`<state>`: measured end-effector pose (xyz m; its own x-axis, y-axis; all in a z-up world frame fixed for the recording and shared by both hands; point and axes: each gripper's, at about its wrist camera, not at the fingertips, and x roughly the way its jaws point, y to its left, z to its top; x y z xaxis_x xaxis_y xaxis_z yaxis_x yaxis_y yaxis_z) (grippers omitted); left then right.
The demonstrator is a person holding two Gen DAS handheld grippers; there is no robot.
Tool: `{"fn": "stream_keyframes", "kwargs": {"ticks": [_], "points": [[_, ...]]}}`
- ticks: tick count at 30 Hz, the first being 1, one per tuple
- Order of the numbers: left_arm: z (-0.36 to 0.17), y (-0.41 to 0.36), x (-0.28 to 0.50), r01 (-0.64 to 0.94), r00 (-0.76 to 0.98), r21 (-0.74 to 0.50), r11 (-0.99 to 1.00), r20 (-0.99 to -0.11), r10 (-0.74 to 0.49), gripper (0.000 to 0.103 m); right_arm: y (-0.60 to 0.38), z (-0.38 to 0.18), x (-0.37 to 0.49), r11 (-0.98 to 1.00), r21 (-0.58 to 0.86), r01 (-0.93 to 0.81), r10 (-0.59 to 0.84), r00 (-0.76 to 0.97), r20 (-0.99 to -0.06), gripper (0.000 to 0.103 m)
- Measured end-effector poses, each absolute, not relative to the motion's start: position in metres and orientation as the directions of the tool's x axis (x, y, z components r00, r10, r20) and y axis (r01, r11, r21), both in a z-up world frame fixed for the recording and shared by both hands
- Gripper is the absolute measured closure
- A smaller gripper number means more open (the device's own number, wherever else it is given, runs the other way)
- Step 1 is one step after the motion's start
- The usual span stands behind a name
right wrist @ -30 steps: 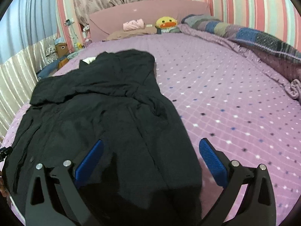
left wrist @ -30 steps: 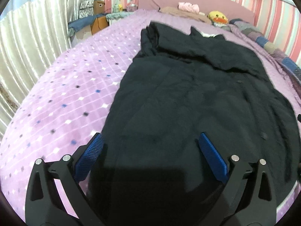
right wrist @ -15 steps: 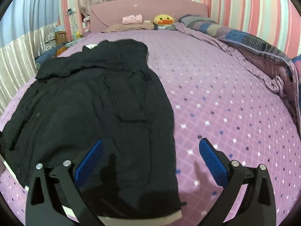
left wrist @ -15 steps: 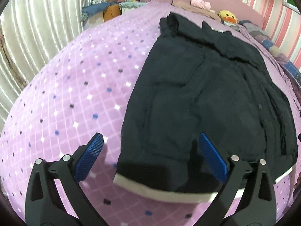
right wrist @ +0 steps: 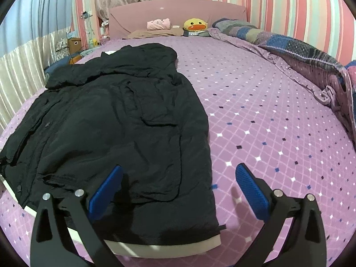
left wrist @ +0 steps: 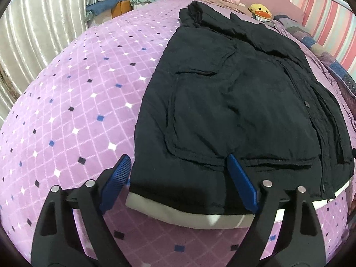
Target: Fold large clothes
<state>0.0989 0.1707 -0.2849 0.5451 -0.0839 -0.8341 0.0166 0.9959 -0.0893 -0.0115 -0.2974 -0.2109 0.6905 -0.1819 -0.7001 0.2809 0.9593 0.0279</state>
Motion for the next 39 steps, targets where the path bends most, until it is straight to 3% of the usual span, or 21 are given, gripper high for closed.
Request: {"fn": "stream_keyframes", "kwargs": {"ticks": [11,18,21,25,29,31,32,36,39], "points": [[-0.290,0.160,0.096,0.066,0.539,-0.074,0.995,-0.837,-0.098,0.016,-0.309,-0.213,-0.041,0.959,0.092,0.268,-0.134,0.717,-0.684,0.002],[-0.289,0.160,0.089,0.083,0.532,-0.107,0.991,-0.836,-0.134,0.032,-0.327,-0.225,-0.060,0.945,0.160,0.287,-0.098,0.710,-0.697,0.002],[-0.290,0.161,0.091,0.079,0.523,-0.120,0.990,-0.840,-0.143,0.033,-0.331,-0.229,-0.062,0.945,0.185,0.271,-0.063,0.704,-0.708,0.002],[-0.289,0.163,0.093,0.076,0.510,-0.147,0.986,-0.844,-0.165,0.033,-0.320,-0.236,-0.049,0.961,0.202,0.189,0.024,0.670,-0.742,0.026],[-0.289,0.160,0.096,0.087,0.501,-0.134,0.987,-0.851,-0.159,0.036,-0.311,-0.240,-0.035,0.972,0.172,0.157,0.032,0.640,-0.767,0.029],[-0.289,0.155,0.095,0.100,0.503,-0.123,0.987,-0.850,-0.156,0.043,-0.316,-0.241,-0.031,0.960,0.219,0.172,0.063,0.633,-0.772,0.032],[-0.289,0.154,0.093,0.101,0.503,-0.127,0.987,-0.849,-0.161,0.046,-0.317,-0.240,-0.029,0.955,0.233,0.182,0.068,0.633,-0.771,0.039],[-0.287,0.153,0.091,0.096,0.496,-0.173,0.980,-0.845,-0.198,0.069,-0.310,-0.243,-0.026,0.952,0.237,0.195,0.066,0.624,-0.778,0.055],[-0.284,0.152,0.086,0.095,0.493,-0.196,0.976,-0.842,-0.217,0.080,-0.318,-0.238,-0.033,0.930,0.299,0.212,0.098,0.641,-0.761,0.076]]}}
